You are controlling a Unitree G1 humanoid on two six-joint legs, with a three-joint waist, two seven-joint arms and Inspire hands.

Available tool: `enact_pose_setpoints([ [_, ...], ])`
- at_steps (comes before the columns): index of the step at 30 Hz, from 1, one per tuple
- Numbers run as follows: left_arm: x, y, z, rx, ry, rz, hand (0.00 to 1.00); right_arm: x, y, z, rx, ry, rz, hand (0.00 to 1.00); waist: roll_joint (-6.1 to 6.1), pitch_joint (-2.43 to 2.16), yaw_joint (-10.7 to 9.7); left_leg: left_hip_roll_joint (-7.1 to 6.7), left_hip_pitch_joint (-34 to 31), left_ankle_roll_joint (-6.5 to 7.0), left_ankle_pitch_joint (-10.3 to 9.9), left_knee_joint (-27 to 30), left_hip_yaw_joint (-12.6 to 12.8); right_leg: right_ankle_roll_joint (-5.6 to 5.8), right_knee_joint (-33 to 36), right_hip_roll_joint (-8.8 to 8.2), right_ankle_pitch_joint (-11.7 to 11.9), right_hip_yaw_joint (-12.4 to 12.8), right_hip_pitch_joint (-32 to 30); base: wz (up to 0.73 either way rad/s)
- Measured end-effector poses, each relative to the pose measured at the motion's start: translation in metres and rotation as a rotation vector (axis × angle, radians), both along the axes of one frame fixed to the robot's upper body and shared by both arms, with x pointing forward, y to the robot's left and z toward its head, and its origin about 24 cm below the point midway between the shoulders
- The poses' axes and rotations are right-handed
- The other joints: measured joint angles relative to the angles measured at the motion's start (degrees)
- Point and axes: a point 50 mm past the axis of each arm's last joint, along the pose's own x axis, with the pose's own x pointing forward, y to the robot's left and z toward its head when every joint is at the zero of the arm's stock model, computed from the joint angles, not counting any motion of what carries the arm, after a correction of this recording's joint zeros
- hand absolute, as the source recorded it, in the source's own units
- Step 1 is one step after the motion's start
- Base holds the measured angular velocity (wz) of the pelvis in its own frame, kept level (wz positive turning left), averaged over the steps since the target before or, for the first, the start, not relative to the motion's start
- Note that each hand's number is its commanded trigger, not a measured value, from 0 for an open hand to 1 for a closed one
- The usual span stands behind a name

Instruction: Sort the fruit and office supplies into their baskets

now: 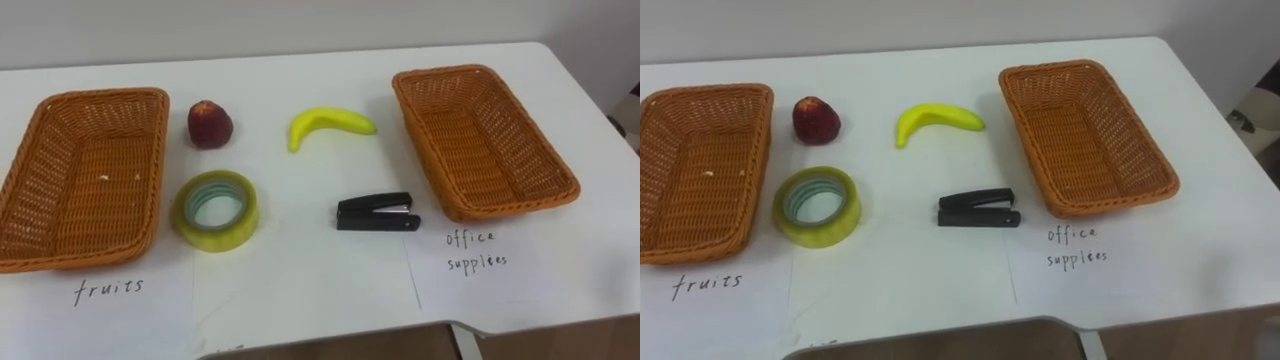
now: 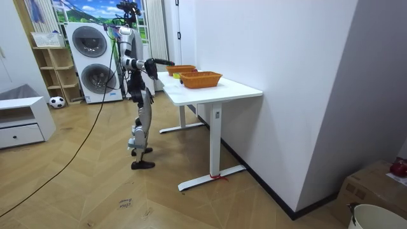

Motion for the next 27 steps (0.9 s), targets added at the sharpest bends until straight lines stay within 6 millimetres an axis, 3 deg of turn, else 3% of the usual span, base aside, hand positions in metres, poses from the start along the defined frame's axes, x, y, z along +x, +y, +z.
enact_pose_setpoints([
  [9, -0.006, 0.000, -0.001, -0.005, 0.021, -0.006, 0.00, 0.010, 0.012, 0.043, -0.171, -0.110, 0.062, 0.00, -0.36, 0.07, 0.3, 0.07, 0.6, 0.11, 0.1, -0.1, 0.2, -0.01, 0.3, 0.00, 0.0, 0.1, 0.2, 0.00],
  [22, -0.006, 0.008, 0.001, 0.019, 0.008, -0.004, 0.00, 0.017, 0.022, 0.075, -0.314, -0.177, 0.161, 0.00, -1.87, -0.01, 1.6, 0.06, 0.9, 0.16, 0.2, -0.2, 0.3, -0.02, 0.2, 0.01, 0.0, 0.1, 0.1, 0.00],
  [27, -0.006, 0.008, 0.001, 0.013, 0.008, -0.009, 0.00, 0.034, 0.035, 0.091, -0.424, -0.178, 0.289, 0.00, -2.13, 0.03, 1.7, 0.05, 0.9, 0.16, 0.2, -0.2, 0.2, -0.03, 0.2, 0.00, 0.0, 0.1, 0.2, 0.00],
])
